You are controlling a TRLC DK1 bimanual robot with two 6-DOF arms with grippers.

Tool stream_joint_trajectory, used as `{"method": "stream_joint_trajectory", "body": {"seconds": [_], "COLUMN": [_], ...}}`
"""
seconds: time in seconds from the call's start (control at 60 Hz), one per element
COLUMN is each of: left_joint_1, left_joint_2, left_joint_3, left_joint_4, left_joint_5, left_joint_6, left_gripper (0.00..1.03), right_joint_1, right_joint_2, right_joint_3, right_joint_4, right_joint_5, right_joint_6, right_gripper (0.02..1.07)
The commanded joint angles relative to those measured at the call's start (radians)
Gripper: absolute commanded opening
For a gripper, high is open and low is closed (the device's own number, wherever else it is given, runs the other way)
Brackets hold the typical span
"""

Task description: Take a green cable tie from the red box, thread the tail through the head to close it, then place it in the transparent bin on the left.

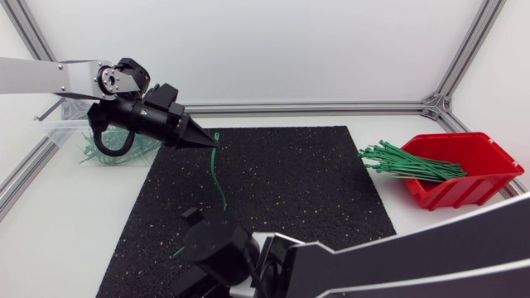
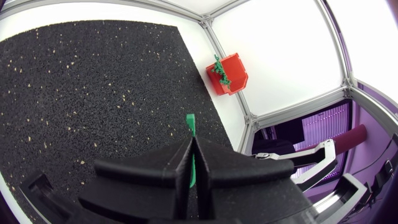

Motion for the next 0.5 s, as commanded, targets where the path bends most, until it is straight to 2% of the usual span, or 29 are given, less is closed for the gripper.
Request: {"method": "stream_joint_trajectory", "body": {"seconds": [0.0, 0.2, 0.3, 0.367, 0.483], "left_joint_1": [0.008, -0.006, -0.009, -0.012, -0.021], "left_joint_2": [-0.045, -0.082, -0.106, -0.118, -0.141], "left_joint_3": [-0.049, -0.121, -0.154, -0.174, -0.210], "left_joint_4": [0.017, 0.103, 0.145, 0.166, 0.205], "left_joint_5": [0.008, 0.008, 0.008, 0.008, 0.008], "left_joint_6": [0.025, 0.025, 0.025, 0.025, 0.025], "left_gripper": [0.04, 0.04, 0.04, 0.04, 0.04], "right_joint_1": [-0.045, -0.160, -0.214, -0.254, -0.303], "right_joint_2": [-0.050, -0.094, -0.100, -0.100, -0.113], "right_joint_3": [0.060, 0.162, 0.175, 0.195, 0.229], "right_joint_4": [-0.121, -0.463, -0.539, -0.596, -0.700], "right_joint_5": [-0.031, -0.262, -0.354, -0.470, -0.589], "right_joint_6": [0.229, 0.519, 0.607, 0.692, 0.755], "right_gripper": [0.07, 0.07, 0.07, 0.07, 0.07]}}
